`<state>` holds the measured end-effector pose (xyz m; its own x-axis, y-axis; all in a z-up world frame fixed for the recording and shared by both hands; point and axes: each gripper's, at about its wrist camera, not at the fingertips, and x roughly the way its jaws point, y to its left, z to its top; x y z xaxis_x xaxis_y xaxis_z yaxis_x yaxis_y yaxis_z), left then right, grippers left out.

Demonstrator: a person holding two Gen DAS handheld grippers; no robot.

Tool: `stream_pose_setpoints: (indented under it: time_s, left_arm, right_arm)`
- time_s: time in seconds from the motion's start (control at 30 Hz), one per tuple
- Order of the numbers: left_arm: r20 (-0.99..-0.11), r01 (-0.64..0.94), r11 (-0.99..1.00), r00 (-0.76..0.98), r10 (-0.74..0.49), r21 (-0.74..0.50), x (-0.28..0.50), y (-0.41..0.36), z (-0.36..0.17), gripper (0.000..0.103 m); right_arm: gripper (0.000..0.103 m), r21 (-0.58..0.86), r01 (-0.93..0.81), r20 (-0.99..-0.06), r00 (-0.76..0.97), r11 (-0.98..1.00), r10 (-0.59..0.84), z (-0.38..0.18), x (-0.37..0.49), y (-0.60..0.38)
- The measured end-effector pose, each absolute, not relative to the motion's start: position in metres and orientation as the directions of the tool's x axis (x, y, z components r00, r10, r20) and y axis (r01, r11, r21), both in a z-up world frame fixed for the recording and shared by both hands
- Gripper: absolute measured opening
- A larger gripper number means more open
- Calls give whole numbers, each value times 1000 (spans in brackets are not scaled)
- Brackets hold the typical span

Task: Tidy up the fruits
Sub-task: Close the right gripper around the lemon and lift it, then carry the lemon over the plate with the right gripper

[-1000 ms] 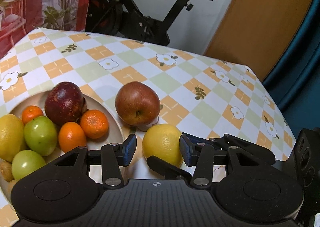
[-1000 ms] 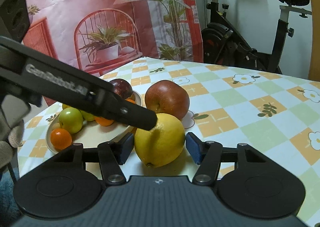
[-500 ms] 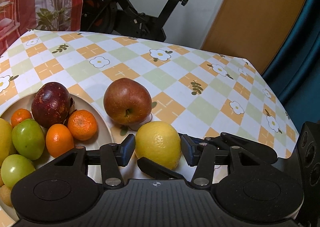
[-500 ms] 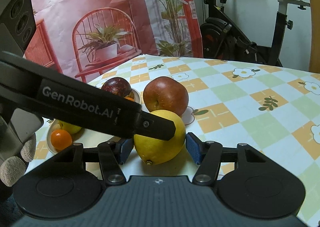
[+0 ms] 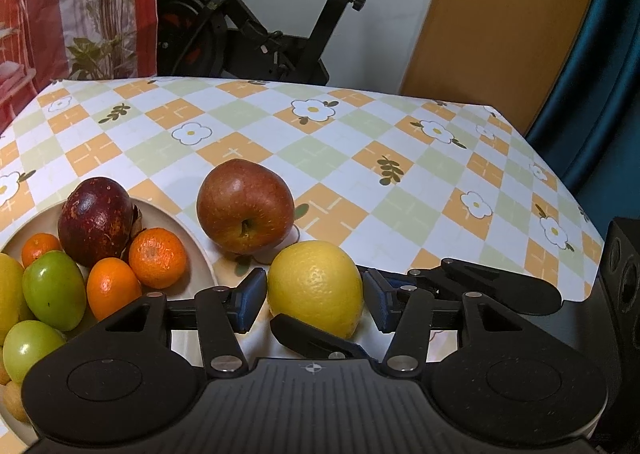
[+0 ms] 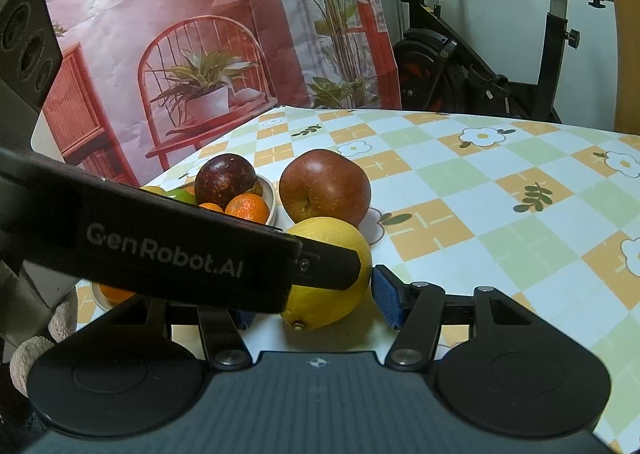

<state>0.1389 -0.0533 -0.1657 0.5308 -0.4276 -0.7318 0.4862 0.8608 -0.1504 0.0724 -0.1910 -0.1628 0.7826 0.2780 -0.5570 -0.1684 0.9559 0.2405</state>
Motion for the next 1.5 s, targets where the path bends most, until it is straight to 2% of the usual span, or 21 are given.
stream_pose_setpoints:
  time_s: [0.47,0.83,1.23,1.5]
  left_arm:
    - [-713,509,849,542,-445,-143,130,-46,-154,55]
    - [-692,439,864,545,-473,-246,128,20,-124,54]
    - [-721,373,894,546,-427,-247,120,61,-132,54]
    - [-724,335,910,562,-400,-242,114,74,-134,54]
  right_arm:
    - [60,227,-174,-524,808,958,271,-159,64,-188]
    - [59,233,-252,-491,803,939,337,-129,74,-153]
    - [59,246,-330,-557,721,911,411,-149,92,-102]
    - [59,249,-366,-562,699,897,442,-150,94,-93]
